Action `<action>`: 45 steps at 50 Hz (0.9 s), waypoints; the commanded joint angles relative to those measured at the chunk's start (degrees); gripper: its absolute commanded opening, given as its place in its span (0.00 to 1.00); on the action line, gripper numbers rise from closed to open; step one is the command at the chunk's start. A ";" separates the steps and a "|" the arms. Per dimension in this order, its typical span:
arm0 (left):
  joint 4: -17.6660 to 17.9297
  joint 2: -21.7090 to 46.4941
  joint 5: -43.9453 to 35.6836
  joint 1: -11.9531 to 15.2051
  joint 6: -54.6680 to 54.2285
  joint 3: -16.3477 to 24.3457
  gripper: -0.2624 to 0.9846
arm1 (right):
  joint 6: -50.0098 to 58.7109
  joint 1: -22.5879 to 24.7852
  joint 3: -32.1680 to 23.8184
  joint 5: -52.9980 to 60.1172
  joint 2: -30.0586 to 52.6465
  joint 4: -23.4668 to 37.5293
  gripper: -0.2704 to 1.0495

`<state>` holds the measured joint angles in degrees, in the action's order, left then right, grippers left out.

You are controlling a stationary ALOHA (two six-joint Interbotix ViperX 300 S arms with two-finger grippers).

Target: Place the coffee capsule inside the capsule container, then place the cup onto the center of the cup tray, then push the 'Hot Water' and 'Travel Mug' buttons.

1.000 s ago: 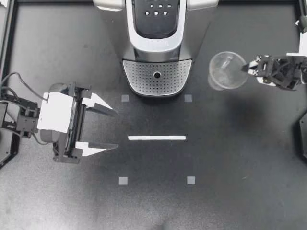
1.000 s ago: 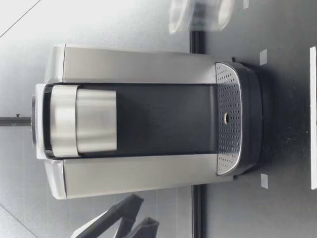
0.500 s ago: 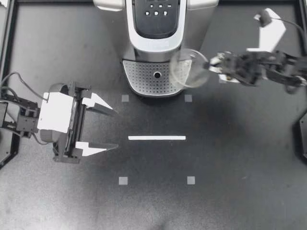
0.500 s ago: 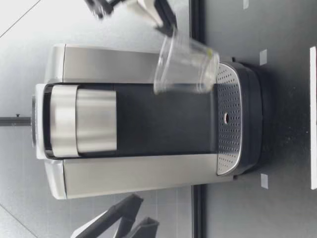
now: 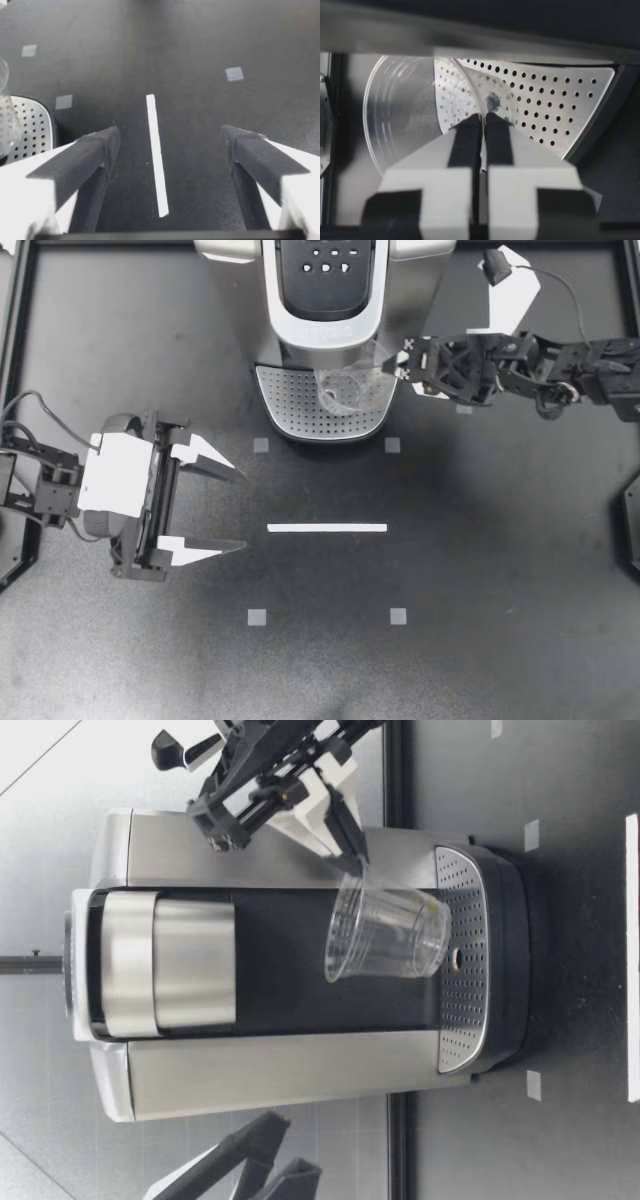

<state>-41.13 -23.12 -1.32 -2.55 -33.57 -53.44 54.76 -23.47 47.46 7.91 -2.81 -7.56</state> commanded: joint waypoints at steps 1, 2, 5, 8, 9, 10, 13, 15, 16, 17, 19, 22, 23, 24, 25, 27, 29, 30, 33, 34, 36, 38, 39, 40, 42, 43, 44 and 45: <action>0.00 -0.70 -0.18 0.09 0.00 0.53 0.81 | -0.09 0.18 -1.49 0.62 -0.35 0.09 0.25; 0.00 -0.70 -0.18 0.09 0.00 0.53 0.81 | -0.09 0.18 -1.49 0.62 -0.35 0.09 0.25; 0.00 -0.70 -0.18 0.00 0.00 0.44 0.81 | -0.09 0.18 -1.67 0.62 0.09 0.09 0.25; 0.09 -0.70 -0.18 0.09 0.00 0.44 0.81 | -0.09 0.18 -1.93 0.62 0.35 0.09 0.25; 0.00 -0.70 -0.18 0.00 0.09 0.35 0.81 | -0.09 0.18 -2.02 0.62 0.53 0.09 0.25; 0.09 -0.70 -0.18 0.09 0.00 0.35 0.81 | -0.09 0.18 -2.11 0.62 0.70 0.09 0.25; 0.00 -0.70 -0.09 0.09 0.00 0.26 0.81 | -0.09 0.18 -2.55 0.62 1.05 0.09 0.25; 0.00 -0.70 -0.09 0.09 0.00 0.18 0.81 | -0.09 0.18 -2.81 0.62 1.23 0.09 0.25; 0.00 -0.70 -0.09 0.09 0.00 0.18 0.81 | -0.09 0.18 -2.90 0.44 1.41 0.09 0.25; 0.00 -0.70 -0.09 0.00 0.00 0.09 0.81 | -0.09 0.18 -2.99 0.62 1.49 0.09 0.25; 0.00 -0.70 -0.09 0.09 0.00 0.09 0.81 | -0.09 0.18 -3.16 0.35 1.76 0.09 0.25; 0.00 -0.79 -0.09 0.09 0.00 -0.09 0.81 | -0.09 0.18 -3.43 0.26 1.93 0.09 0.25; 0.00 -0.79 -0.18 0.09 0.00 -0.09 0.81 | -0.09 0.18 -3.52 0.26 2.02 0.09 0.25; 0.09 -0.70 -0.09 0.09 0.00 -0.09 0.81 | -0.09 0.18 -3.60 0.26 2.02 0.09 0.25; 0.09 -0.79 -0.09 0.09 0.00 -0.09 0.81 | -0.09 0.18 -3.60 0.26 2.02 0.09 0.25; 0.09 -0.70 -0.09 0.09 0.00 -0.09 0.81 | -0.09 0.18 -3.69 0.26 2.02 0.09 0.25; 0.00 -0.79 -0.09 0.09 0.00 -0.18 0.81 | -0.09 0.18 -3.78 0.26 2.02 0.18 0.25; 0.09 -0.79 -0.09 0.00 0.00 -0.09 0.81 | -0.09 0.26 -3.78 0.26 2.02 0.18 0.25; 0.09 -0.79 -0.09 0.00 0.00 -0.09 0.81 | -0.09 0.44 -3.78 0.26 2.11 0.26 0.25; 0.09 -0.88 -0.09 0.09 0.09 -0.09 0.81 | -0.09 0.44 -3.87 0.26 2.11 0.26 0.25; 0.09 -0.79 -0.09 0.00 0.09 -0.09 0.81 | -0.09 0.53 -3.87 0.35 2.20 0.44 0.25; 0.00 -0.79 -0.09 0.09 0.09 -0.18 0.81 | -0.09 0.62 -3.87 0.26 2.29 0.62 0.25; 0.00 -0.79 -0.09 0.09 0.09 -0.18 0.81 | -0.09 0.70 -3.87 0.26 2.29 0.70 0.25; 0.00 -0.88 -0.09 0.00 0.09 -0.18 0.81 | -0.09 0.79 -3.96 0.26 2.29 0.79 0.26; 0.00 -0.79 -0.09 0.09 0.09 -0.09 0.81 | -0.09 0.97 -4.04 0.26 2.46 0.88 0.26; 0.00 -0.79 -0.09 0.09 0.09 -0.09 0.81 | -0.09 0.97 -4.04 0.26 2.55 0.97 0.26; 0.00 -0.88 -0.09 0.09 0.09 -0.09 0.81 | -0.09 1.05 -4.13 0.26 2.55 0.97 0.26; 0.00 -0.79 -0.09 0.09 0.09 -0.18 0.81 | -0.09 1.14 -4.13 0.35 2.64 0.97 0.27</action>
<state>-41.13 -23.12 -1.23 -2.55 -33.57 -54.14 54.76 -22.85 44.65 7.91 0.26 -6.86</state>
